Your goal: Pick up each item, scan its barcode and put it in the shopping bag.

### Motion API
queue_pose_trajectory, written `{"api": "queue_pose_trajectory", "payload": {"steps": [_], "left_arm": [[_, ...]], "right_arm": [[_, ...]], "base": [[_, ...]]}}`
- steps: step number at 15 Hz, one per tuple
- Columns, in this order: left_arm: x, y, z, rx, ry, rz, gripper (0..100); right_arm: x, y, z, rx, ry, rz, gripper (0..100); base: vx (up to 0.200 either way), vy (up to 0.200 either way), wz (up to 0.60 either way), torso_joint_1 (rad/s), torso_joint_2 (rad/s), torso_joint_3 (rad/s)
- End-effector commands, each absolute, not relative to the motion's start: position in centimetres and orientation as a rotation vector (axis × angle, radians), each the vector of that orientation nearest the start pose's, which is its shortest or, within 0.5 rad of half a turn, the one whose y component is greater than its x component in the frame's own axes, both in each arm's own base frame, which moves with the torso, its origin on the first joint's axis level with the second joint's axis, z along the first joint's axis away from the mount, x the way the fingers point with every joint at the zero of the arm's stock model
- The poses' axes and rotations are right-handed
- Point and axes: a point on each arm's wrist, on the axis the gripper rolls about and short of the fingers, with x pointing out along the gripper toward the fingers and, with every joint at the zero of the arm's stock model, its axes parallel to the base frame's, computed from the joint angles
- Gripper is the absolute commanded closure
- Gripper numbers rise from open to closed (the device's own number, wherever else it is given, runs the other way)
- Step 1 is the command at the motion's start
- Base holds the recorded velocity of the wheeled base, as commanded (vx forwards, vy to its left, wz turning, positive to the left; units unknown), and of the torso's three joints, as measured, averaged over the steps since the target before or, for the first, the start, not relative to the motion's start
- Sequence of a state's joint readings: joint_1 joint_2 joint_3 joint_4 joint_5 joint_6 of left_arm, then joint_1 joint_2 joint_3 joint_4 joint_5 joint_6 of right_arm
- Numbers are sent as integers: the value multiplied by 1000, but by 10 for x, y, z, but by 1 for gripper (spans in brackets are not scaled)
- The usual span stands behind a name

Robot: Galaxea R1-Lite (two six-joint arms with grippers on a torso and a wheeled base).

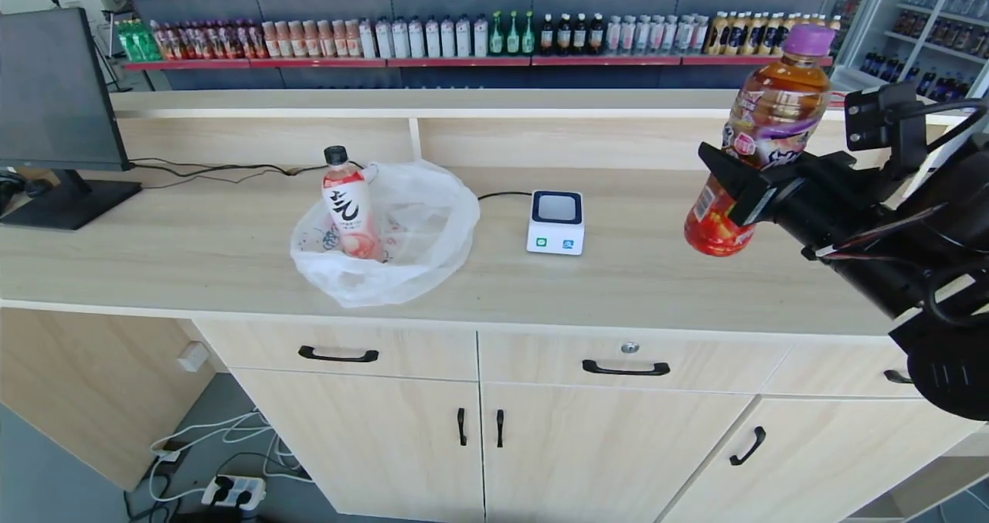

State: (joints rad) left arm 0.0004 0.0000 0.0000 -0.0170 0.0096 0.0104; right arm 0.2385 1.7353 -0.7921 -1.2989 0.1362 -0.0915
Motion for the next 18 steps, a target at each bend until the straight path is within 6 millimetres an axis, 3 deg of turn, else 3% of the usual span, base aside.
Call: {"api": "queue_pose_trajectory", "payload": {"steps": [1, 6, 9, 10, 14, 16, 18], "left_arm": [[-23, 0, 77, 11, -17, 11, 0], [-23, 0, 77, 11, -17, 11, 0], [-23, 0, 77, 12, -15, 11, 0], [-23, 0, 77, 9, -15, 11, 0], [-23, 0, 77, 3, -12, 11, 0], [-23, 0, 77, 6, -14, 11, 0], [-23, 0, 77, 8, -18, 11, 0]], "right_arm": [[314, 72, 226, -78, -355, 343, 100], [325, 75, 217, -81, -332, 369, 100], [358, 70, 207, -124, -347, 412, 100], [375, 62, 205, -167, -382, 455, 100], [414, 55, 221, -308, -554, 475, 100], [423, 50, 219, -400, -595, 505, 100], [427, 32, 213, -499, -601, 502, 100]], "base": [[0, 200, 0, 17, 7, 2], [0, 200, 0, 6, 7, 3], [0, 200, 0, 1, 4, 2], [200, 0, 0, 2, 2, 2], [200, 0, 0, 1, 1, -2], [0, 0, 0, 0, 0, 0], [0, 0, 0, 0, 0, 0]]}}
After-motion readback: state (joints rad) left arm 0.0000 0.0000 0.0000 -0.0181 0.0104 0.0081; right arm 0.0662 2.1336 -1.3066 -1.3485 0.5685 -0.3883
